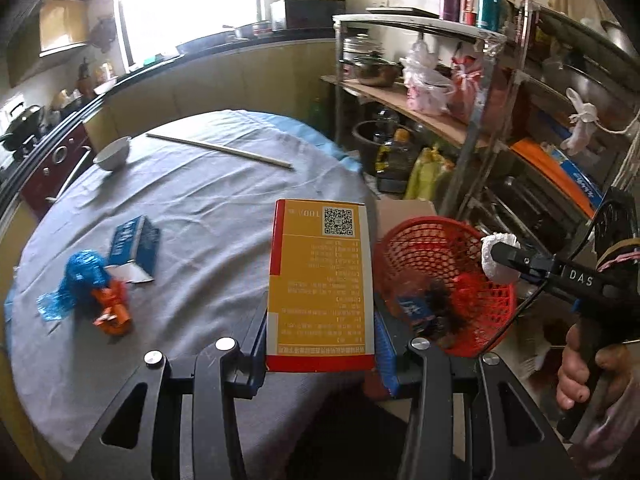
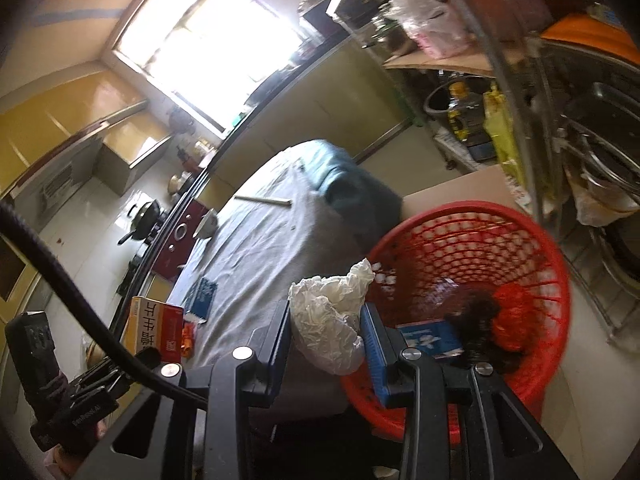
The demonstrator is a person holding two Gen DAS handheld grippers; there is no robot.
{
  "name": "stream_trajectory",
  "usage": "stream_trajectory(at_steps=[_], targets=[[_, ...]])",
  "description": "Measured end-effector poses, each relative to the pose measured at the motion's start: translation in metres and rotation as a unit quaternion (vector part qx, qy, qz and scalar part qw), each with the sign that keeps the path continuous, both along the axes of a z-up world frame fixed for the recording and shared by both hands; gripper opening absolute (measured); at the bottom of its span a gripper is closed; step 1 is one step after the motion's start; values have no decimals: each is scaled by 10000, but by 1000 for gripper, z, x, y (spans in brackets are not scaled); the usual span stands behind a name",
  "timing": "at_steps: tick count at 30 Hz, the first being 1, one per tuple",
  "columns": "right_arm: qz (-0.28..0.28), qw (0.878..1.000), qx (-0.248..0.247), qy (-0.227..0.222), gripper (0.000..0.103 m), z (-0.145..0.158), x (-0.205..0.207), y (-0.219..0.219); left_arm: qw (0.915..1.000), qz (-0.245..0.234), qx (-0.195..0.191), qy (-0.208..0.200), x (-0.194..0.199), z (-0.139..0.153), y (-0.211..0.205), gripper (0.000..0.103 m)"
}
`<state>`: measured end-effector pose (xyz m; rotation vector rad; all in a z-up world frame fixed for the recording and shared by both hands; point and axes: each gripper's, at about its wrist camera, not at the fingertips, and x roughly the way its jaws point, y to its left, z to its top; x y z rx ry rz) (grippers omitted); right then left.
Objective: Collect trash
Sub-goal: 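Carry the yellow box and white bag to the red basket and release both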
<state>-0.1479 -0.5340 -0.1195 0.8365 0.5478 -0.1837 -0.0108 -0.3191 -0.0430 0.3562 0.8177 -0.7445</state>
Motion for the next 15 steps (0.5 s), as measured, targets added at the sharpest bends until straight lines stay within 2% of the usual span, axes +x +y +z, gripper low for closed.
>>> stream_trajectory(at_steps=[5, 15], targets=[[-239, 9997, -7, 82, 37, -3, -20, -15, 9997, -246, 35, -52, -8, -3, -23, 47], [-508, 9985, 118, 150, 37, -13, -48, -33, 9966, -628, 360, -397, -24, -8, -67, 47]])
